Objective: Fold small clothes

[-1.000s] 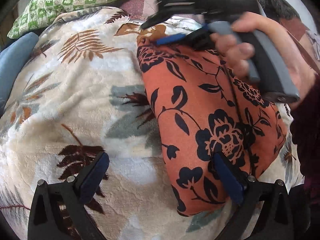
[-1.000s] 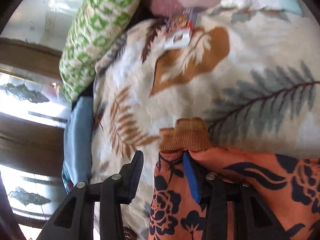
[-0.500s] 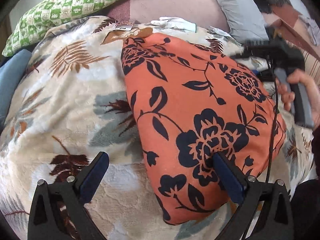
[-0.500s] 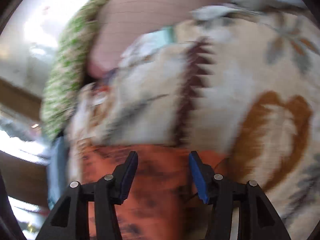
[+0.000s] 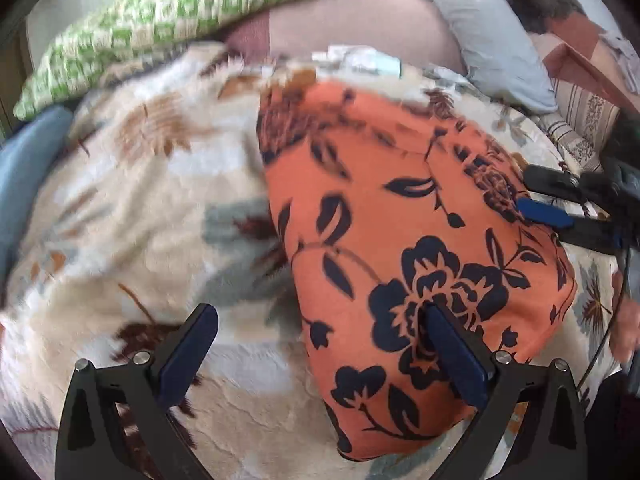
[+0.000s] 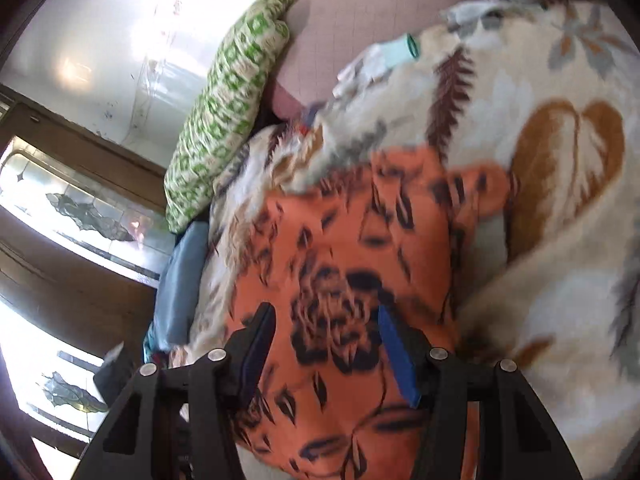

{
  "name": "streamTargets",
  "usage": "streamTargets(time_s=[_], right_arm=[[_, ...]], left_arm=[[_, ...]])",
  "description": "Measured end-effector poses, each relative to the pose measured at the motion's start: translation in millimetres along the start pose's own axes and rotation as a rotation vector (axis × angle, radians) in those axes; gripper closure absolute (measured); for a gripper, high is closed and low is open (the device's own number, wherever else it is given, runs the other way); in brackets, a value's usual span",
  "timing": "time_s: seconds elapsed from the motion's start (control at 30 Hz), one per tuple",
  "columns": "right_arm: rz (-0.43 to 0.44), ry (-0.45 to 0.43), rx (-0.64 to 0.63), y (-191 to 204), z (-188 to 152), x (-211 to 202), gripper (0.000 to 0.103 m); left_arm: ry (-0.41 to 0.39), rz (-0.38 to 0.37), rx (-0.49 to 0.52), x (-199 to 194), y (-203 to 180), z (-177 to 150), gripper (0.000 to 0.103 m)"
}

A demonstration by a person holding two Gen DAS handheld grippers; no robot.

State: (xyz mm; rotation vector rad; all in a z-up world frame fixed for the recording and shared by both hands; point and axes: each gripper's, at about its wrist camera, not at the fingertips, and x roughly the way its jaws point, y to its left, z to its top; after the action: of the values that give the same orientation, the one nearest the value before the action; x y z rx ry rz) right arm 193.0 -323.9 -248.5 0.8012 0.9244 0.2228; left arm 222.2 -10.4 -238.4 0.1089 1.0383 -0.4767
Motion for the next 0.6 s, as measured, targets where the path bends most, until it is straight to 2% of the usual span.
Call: streamTargets(time_s=[0.1, 0.17, 0.27, 0.37, 0.47, 0.6], right_arm=[[-0.03, -0.019, -0.002, 4.8, -10.7, -10.2, 0.045], [-0.019, -0.027, -0.031, 17.1, -11.5, -16.8, 0.045], [0.062, -0.025, -0.043, 25.1, -27.4, -24.7, 0.045], [0.012, 0.064, -0.012, 8.9, -48.2, -3.9, 0.045], [0.044, 0.046, 0.038, 1.4, -49.7, -6.7, 0.045], [0.019, 0.046, 0.009, 8.5, -51.7, -14.6, 0.045]], left_arm=[[0.001, -0.032, -0.057, -2.1, 7.4, 2.7, 0.0], [-0.019, -0.013, -0.061, -7.4, 7.7, 2.9, 0.0], [-0.034, 0.022, -0.037, -10.5, 2.3, 0.1, 0.0], [-0.01, 0.039, -0.029, -5.4, -0.6, -0.2, 0.0], [-0.021, 0.067, -0.036, -5.8, -3.7, -2.9, 0.0], [-0.041, 0.126, -0.034, -6.1, -11.5, -4.7, 0.0]])
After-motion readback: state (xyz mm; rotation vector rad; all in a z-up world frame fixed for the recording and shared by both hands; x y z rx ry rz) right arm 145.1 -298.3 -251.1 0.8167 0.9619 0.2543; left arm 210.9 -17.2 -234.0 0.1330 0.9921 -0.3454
